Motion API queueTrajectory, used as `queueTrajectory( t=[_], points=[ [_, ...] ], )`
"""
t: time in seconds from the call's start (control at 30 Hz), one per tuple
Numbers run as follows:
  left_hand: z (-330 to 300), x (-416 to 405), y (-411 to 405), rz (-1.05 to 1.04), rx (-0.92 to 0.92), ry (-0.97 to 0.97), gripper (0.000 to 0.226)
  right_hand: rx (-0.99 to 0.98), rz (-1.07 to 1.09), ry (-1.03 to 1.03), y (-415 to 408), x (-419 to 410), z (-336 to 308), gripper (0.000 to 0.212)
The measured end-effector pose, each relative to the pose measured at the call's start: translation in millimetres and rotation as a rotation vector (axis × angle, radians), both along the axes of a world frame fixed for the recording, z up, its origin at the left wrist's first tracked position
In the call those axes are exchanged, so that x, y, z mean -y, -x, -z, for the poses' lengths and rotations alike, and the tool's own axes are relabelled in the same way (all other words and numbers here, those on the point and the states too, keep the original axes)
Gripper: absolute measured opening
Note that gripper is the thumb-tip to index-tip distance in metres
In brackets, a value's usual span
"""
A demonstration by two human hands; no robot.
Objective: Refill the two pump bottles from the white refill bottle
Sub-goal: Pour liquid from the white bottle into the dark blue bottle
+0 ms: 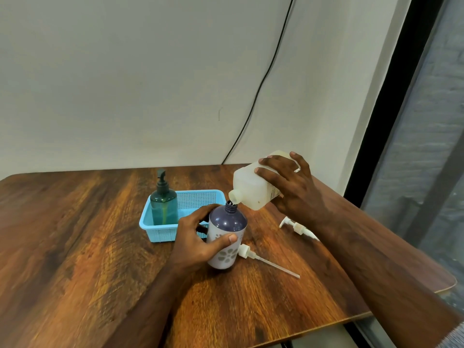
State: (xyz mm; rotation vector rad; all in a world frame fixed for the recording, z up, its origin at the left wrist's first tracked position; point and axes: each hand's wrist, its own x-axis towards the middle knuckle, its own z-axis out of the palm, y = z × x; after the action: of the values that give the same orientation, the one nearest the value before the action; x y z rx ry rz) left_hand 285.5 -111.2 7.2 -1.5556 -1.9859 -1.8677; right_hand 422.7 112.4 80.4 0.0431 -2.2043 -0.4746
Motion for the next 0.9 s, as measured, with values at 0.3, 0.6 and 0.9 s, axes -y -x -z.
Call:
queueTrajectory(
  t=[0.3,0.6,0.9],
  points=[
    [1.0,-0.8,-0.3,-0.002,0.023,0.015,0.058,0.009,-0.005,-0.001,0.4,0.9,-1.1,0.068],
    [1.1,-1.4,0.7,0.008,0.023,0.019,0.060,0.019,0.006,-0.006,1.2,0.5,-2.1,0.068],
    [-0.9,-0.7,-0.5,0.010,0.029,0.006,0.058,0.010,-0.005,-0.012,1.3,1.1,-3.4,0.067]
  ],
)
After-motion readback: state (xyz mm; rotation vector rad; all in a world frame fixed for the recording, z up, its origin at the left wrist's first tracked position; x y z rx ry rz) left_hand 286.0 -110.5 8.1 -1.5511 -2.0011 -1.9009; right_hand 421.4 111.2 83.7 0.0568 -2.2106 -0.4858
